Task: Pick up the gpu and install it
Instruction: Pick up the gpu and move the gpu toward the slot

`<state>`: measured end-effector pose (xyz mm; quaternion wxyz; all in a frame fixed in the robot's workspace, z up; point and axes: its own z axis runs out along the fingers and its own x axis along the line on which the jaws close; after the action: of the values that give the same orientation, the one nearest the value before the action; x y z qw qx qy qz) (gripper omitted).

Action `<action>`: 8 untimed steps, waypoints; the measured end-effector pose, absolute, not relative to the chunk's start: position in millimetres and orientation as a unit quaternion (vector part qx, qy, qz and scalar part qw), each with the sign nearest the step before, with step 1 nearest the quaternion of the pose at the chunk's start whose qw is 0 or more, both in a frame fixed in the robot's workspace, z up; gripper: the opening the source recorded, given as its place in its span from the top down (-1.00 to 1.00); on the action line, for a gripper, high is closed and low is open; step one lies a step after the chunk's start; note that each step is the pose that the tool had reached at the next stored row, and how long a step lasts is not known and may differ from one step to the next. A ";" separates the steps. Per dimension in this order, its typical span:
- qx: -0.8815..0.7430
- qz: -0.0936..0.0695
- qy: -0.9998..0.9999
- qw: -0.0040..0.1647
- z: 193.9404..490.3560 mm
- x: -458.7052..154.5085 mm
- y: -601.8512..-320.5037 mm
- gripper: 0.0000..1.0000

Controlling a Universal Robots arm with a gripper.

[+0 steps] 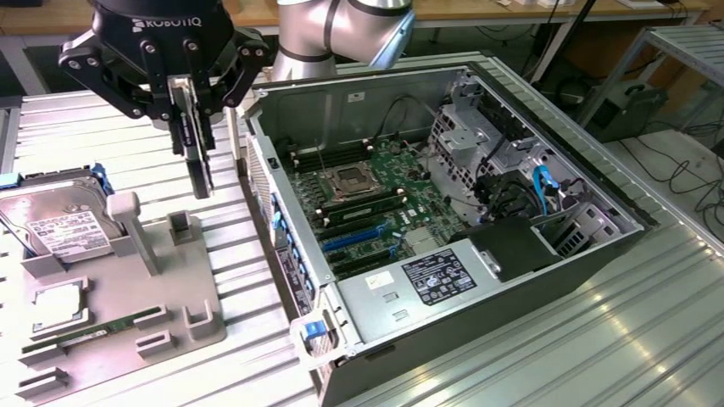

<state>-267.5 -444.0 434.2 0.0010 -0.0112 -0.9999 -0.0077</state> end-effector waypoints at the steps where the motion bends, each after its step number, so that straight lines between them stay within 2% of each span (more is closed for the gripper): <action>1: -0.011 -0.008 -1.000 0.001 434.1 -267.1 -444.0 0.44; 8: -0.011 -0.008 -1.000 0.001 434.2 -264.1 -444.0 0.44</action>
<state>-264.1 -444.0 434.2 0.0010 -0.0112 -0.9999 -0.0077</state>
